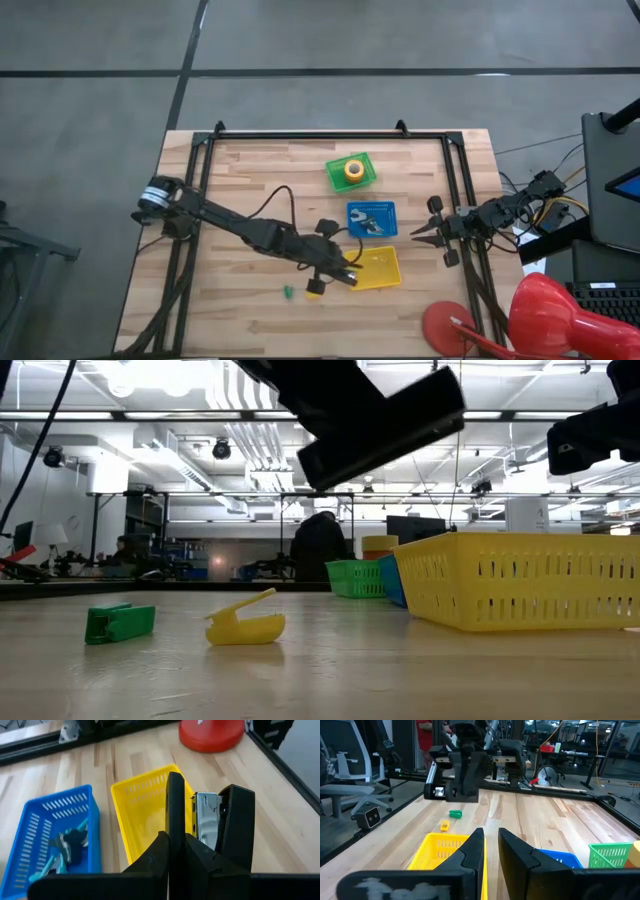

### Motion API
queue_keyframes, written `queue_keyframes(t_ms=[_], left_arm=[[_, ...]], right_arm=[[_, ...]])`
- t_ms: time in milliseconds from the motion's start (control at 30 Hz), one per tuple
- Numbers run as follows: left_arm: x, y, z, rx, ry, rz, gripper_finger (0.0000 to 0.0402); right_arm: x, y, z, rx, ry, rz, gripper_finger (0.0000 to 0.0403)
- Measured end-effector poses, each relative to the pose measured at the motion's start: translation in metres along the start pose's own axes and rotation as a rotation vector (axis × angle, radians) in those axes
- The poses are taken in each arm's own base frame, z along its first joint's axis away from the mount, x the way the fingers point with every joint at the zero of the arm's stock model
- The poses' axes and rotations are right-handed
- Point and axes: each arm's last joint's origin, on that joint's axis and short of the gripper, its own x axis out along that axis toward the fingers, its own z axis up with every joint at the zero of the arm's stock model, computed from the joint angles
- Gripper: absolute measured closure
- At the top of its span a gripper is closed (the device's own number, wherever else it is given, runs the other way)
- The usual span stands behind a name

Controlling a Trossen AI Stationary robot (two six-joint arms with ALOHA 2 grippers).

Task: Pick and place Stapler, Stapler remover, tape
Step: Put the black stapler into the yellow bin

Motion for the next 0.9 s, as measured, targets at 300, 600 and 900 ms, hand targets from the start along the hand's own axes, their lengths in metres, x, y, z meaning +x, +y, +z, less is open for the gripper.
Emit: queue_keyframes(t_ms=[300,600,900], left_arm=[[0.027,0.003,-0.002,-0.032,-0.114,0.019,0.0351],[0.056,0.012,-0.009,-0.075,-0.208,0.055,0.0354],[0.071,0.035,-0.015,-0.176,-0.284,0.094,0.0352]], right_arm=[[0.0,0.0,0.0,0.0,0.001,0.0,0.0351],[0.0,0.0,0.0,-0.001,0.001,0.0,0.0351],[0.0,0.0,0.0,-0.002,0.003,0.0,0.0351]])
